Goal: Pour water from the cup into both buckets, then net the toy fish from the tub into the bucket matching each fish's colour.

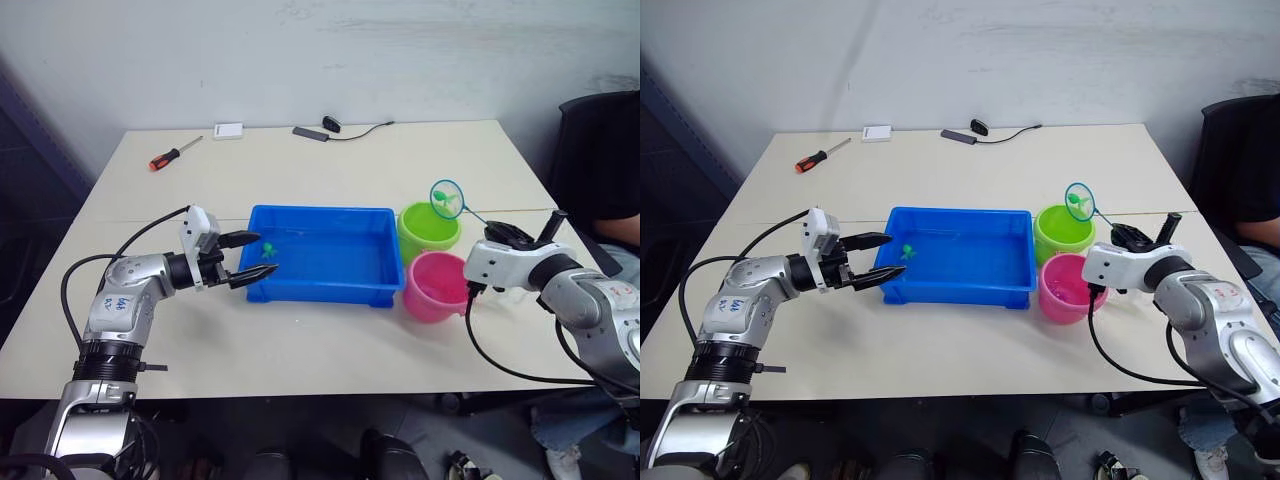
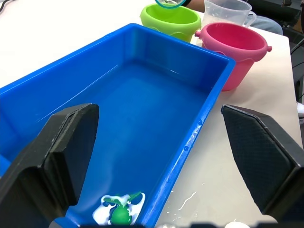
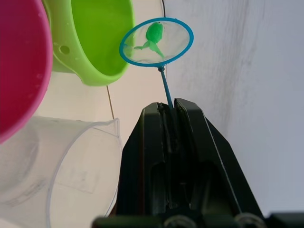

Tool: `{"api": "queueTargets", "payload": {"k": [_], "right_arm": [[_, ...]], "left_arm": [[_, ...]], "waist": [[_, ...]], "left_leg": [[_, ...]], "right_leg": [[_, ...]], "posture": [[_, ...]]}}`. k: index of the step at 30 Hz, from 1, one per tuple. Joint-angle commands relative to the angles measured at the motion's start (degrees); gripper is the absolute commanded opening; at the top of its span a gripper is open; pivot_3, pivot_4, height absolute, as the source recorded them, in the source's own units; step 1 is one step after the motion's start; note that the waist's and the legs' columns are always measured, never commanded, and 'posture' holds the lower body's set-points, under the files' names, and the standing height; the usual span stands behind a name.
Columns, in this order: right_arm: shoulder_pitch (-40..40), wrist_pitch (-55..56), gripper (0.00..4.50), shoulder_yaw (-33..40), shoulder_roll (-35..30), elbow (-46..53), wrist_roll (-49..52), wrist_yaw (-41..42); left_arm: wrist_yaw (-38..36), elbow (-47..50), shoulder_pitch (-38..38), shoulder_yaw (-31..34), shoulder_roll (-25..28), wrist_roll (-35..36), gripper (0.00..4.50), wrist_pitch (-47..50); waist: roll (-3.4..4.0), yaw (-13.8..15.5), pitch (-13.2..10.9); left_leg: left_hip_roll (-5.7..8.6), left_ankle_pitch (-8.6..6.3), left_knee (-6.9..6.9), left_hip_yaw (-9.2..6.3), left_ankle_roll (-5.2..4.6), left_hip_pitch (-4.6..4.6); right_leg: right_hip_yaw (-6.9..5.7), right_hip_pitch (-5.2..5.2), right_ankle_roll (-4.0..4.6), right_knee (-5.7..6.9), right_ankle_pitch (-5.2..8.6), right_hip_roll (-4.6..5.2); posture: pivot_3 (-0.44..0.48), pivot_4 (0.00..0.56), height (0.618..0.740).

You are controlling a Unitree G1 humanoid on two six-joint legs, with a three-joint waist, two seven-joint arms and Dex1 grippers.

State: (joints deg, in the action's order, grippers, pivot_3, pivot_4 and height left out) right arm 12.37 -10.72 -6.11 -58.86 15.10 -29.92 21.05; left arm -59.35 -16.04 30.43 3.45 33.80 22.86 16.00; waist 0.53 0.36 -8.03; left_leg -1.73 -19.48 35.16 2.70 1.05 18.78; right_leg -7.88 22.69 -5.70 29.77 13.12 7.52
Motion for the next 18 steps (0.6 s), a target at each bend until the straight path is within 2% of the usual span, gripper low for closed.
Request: {"api": "queueTargets", "payload": {"k": [1,12,18], "right_arm": [[-0.4,3.1,0.00,2.1,-1.4,0.4,-4.3,-1.4],[-3.1,8.0,0.00,3.1,-2.4,-1.0,-15.3,-4.9],[-4.3,9.3,0.00,4.0,-1.9,-0.9,-17.9,-6.5]], "left_arm": [[0.1,2.2,-0.2,1.2,0.3,0.3,4.47,-0.8],[0.2,2.6,-0.3,1.0,0.0,0.3,4.47,-0.8],[0.3,2.8,-0.5,1.1,-0.1,0.3,4.47,-0.8]], "waist": [[-0.03,0.0,0.0],[-0.05,0.0,0.0],[-0.06,-0.1,0.0]], "left_leg": [[0.00,0.00,0.00,0.00,0.01,-0.01],[0.00,0.01,0.00,0.01,0.01,-0.11],[0.00,0.01,0.00,0.02,0.02,-0.15]], "right_leg": [[0.00,-0.01,0.00,0.00,0.00,0.00],[0.01,-0.10,0.01,0.01,0.00,0.00],[0.02,-0.14,0.01,0.03,0.01,0.00]], "posture": [[0.000,0.150,0.740],[0.000,0.150,0.740],[0.000,0.150,0.740]]}}
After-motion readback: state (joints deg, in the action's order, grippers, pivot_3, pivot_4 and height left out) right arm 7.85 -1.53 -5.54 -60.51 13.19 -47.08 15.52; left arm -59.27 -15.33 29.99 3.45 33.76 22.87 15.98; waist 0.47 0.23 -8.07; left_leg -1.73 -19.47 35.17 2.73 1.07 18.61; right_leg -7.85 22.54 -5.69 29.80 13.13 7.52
